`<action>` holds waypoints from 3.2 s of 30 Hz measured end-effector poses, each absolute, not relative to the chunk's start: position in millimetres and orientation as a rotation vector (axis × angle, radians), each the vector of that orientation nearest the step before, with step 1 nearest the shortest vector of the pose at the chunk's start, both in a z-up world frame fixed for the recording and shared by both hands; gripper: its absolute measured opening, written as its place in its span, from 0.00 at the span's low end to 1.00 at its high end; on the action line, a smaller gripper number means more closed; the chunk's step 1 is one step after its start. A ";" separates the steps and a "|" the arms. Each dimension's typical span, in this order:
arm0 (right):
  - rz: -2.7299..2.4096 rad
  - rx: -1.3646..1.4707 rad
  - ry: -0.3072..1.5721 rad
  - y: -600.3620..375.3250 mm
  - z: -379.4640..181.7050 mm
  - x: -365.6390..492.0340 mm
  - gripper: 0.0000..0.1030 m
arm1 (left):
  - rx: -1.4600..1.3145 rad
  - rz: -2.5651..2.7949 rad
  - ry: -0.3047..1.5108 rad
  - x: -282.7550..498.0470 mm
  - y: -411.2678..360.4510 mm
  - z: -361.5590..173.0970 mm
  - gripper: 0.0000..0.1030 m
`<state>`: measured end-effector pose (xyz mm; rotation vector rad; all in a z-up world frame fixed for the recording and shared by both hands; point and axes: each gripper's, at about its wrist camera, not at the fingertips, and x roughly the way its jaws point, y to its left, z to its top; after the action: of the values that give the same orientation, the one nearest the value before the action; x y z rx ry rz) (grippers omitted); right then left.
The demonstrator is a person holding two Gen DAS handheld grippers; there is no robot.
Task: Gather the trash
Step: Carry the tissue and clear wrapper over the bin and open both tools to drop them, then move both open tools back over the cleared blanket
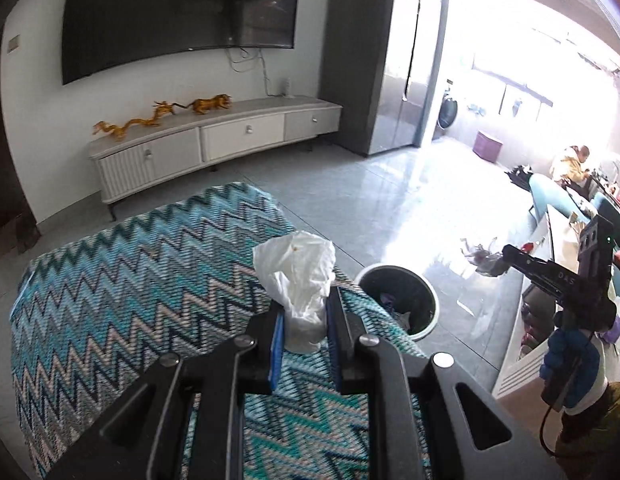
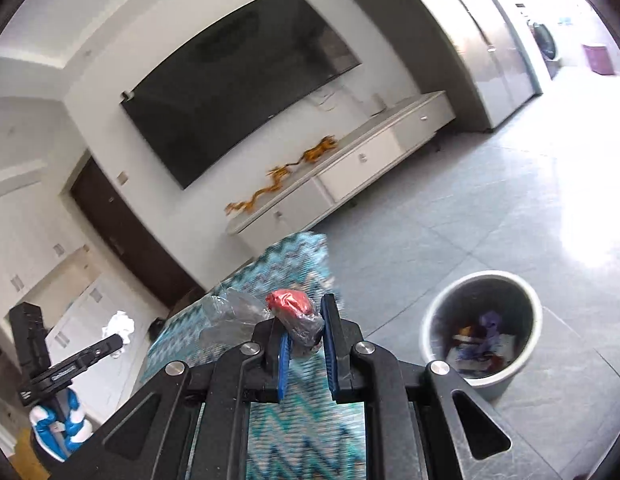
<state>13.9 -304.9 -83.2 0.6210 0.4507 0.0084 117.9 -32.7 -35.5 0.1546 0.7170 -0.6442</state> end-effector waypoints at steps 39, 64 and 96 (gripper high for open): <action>-0.359 0.687 0.832 -459.9 -292.6 135.0 0.51 | 0.198 -0.883 1.157 258.3 -332.7 -219.3 0.51; -0.277 0.400 0.546 -309.0 -81.8 55.2 0.94 | 0.285 -0.611 0.672 140.7 -135.4 -54.9 0.54; -0.189 0.080 0.358 -145.0 -2.5 -5.5 1.00 | 0.155 -0.190 0.351 31.4 52.2 -10.4 0.77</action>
<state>-5.5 -145.0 -2.5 0.0801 0.3575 -0.1894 31.4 52.2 -10.4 0.1545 0.3515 -0.1905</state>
